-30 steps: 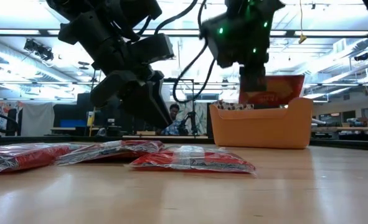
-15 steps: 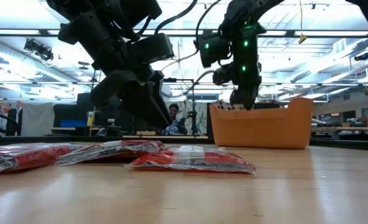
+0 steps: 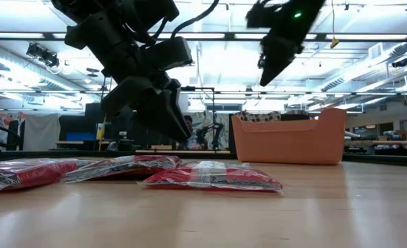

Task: Sort popcorn bags into baskets
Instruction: Put the red popcorn bag into the orange bin

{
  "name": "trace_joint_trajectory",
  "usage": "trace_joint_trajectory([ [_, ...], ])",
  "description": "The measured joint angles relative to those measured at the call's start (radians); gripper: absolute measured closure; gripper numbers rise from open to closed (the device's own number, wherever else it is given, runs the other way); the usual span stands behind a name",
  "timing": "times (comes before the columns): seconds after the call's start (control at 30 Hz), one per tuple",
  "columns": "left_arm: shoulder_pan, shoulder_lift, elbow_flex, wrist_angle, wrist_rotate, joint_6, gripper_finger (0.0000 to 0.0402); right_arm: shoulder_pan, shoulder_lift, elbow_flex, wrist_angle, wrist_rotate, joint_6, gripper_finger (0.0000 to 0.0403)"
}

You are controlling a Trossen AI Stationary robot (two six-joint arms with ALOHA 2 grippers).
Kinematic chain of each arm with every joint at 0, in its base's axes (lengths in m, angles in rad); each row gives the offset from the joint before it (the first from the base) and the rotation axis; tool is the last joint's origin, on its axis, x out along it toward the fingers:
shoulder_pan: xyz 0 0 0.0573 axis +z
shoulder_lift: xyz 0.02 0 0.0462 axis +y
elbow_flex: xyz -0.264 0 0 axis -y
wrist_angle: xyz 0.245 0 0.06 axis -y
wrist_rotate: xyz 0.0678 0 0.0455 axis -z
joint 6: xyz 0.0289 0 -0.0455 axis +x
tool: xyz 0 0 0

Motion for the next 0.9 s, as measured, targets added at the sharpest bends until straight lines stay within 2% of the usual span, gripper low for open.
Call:
trace_joint_trajectory([
  [0.23,0.000,0.000,0.000,0.123,0.006,0.001,0.0276,0.196,-0.060,-0.272,0.394,0.002,-0.006,0.0281],
  [0.33,0.000,0.000,0.000,0.165,0.050,-0.012,0.0276,0.230,-0.059,-0.349,0.510,0.000,-0.012,0.0281],
  [0.4,0.000,0.000,0.000,0.141,0.114,-0.035,0.0276,0.236,-0.059,-0.400,0.577,-0.011,-0.028,0.0281],
  [0.57,-0.001,-0.005,0.070,-0.187,0.243,-0.153,0.0276,0.217,-0.059,-0.501,0.758,0.002,-0.156,0.0281],
  [0.67,-0.007,-0.006,0.125,-0.412,0.248,-0.247,0.0276,0.186,-0.059,-0.554,0.947,0.045,-0.294,0.0281],
  [0.77,-0.028,-0.006,0.183,-0.563,0.248,-0.338,0.0276,0.150,-0.059,-0.606,1.162,0.053,-0.426,0.0282],
  [0.9,-0.087,-0.006,0.256,-0.702,0.250,-0.480,0.0276,0.106,-0.059,-0.688,1.396,-0.010,-0.523,0.0282],
])
